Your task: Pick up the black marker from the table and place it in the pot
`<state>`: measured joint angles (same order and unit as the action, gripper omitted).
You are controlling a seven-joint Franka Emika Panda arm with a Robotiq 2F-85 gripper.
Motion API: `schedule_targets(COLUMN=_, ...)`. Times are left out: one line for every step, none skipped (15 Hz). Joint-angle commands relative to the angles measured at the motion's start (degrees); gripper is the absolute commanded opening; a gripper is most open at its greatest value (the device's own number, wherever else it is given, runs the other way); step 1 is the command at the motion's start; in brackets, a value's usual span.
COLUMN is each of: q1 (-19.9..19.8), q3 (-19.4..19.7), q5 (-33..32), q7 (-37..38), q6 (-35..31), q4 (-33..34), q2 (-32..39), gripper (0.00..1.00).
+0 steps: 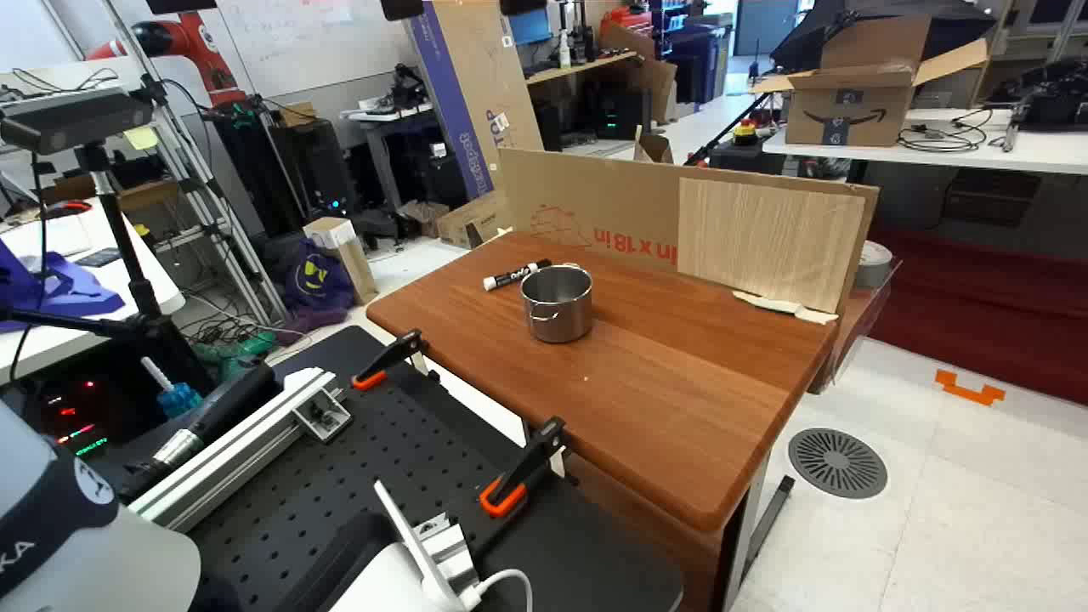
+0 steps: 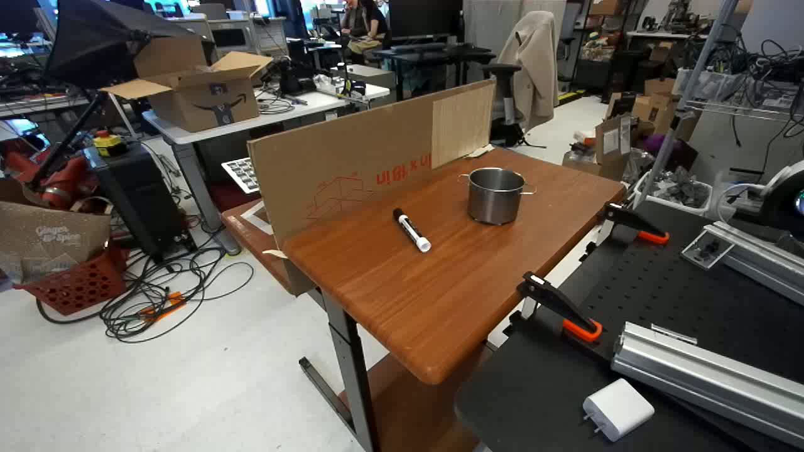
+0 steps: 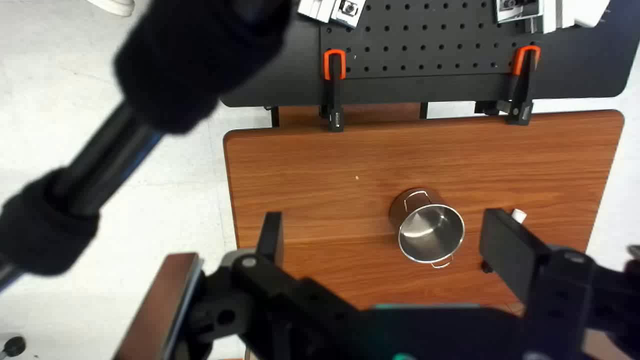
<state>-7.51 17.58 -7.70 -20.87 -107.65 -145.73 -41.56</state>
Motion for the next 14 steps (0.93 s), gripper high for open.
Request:
schedule_targets(q1=-0.4, q3=-0.3, q5=0.2, q7=-0.2, q6=0.1, q4=0.1, q2=0.1, gripper=1.0)
schedule_targets(q1=-0.4, q3=-0.3, q5=0.2, q7=-0.2, q6=0.1, q4=0.1, q2=0.1, gripper=1.0)
schedule_targets(q1=-0.4, q3=-0.3, q5=0.2, q7=-0.2, q6=0.1, q4=0.1, q2=0.1, gripper=1.0)
schedule_targets(q1=-0.4, q3=-0.3, q5=0.2, q7=-0.2, q6=0.1, q4=0.1, q2=0.1, gripper=1.0)
schedule_targets(q1=-0.4, q3=-0.3, q5=0.2, q7=-0.2, q6=0.1, q4=0.1, q2=0.1, gripper=1.0)
schedule_targets(q1=-0.4, q3=-0.3, q5=0.2, q7=-0.2, q6=0.1, q4=0.1, q2=0.1, gripper=1.0)
schedule_targets(q1=-0.4, q3=-0.3, q5=0.2, q7=-0.2, q6=0.1, q4=0.1, q2=0.1, gripper=1.0)
schedule_targets(q1=-0.4, q3=-0.3, q5=0.2, q7=-0.2, q6=0.1, q4=0.1, q2=0.1, gripper=1.0)
schedule_targets(q1=-0.4, q3=-0.3, q5=0.2, q7=-0.2, q6=0.1, q4=0.1, q2=0.1, gripper=1.0)
schedule_targets(q1=-0.4, q3=-0.3, q5=0.2, q7=-0.2, q6=0.1, q4=0.1, q2=0.1, gripper=1.0)
schedule_targets(q1=-0.4, q3=-0.3, q5=0.2, q7=-0.2, q6=0.1, q4=0.1, q2=0.1, gripper=1.0)
schedule_targets(q1=-0.4, q3=-0.3, q5=0.2, q7=-0.2, q6=0.1, q4=0.1, q2=0.1, gripper=1.0)
schedule_targets(q1=0.0, q3=-0.3, q5=0.4, q7=-0.6, q6=0.9, q4=0.5, q2=0.4, gripper=1.0)
schedule_targets(q1=0.3, q3=-1.2, q5=1.3, q7=1.4, q6=0.5, q4=1.0, q2=1.7, gripper=1.0)
